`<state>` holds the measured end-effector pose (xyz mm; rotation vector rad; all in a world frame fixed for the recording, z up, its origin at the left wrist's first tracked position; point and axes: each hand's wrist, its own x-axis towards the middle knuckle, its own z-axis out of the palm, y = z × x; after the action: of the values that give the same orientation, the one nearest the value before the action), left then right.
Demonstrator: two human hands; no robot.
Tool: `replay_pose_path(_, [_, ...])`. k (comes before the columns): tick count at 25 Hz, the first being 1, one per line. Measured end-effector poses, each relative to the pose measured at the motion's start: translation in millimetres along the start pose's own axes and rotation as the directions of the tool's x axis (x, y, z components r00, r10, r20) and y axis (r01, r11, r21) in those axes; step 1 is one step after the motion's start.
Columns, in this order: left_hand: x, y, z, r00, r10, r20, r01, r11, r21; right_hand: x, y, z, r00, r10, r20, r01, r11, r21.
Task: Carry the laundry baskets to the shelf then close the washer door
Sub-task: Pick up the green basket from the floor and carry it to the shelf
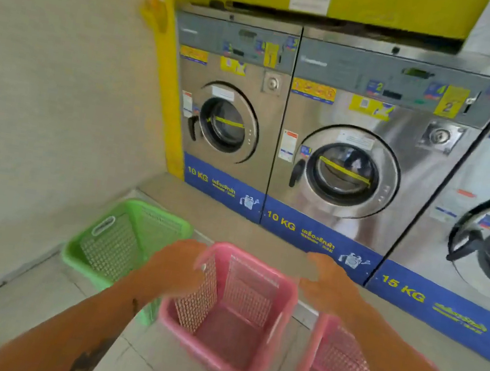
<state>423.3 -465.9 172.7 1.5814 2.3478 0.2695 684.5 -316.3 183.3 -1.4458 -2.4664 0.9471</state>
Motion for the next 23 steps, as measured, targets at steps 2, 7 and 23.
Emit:
replay_pose_path(2, [-6, -61, -39, 0.998, -0.055, -0.032, 0.055, 0.999, 0.000, 17, -57, 18, 0.999, -0.033, 0.004, 0.033, 0.999, -0.011])
replay_pose_path(7, [-22, -196, -102, 0.988, -0.135, -0.080, 0.133, 0.991, -0.033, 65, -171, 83, 0.998, -0.064, 0.014, 0.064, 0.998, -0.015])
replay_pose_path(23, [129, -402, -97, 0.936, -0.324, 0.139, 0.342, 0.930, -0.134, 279, -277, 238, 0.955, 0.150, 0.257, -0.138, 0.988, -0.064])
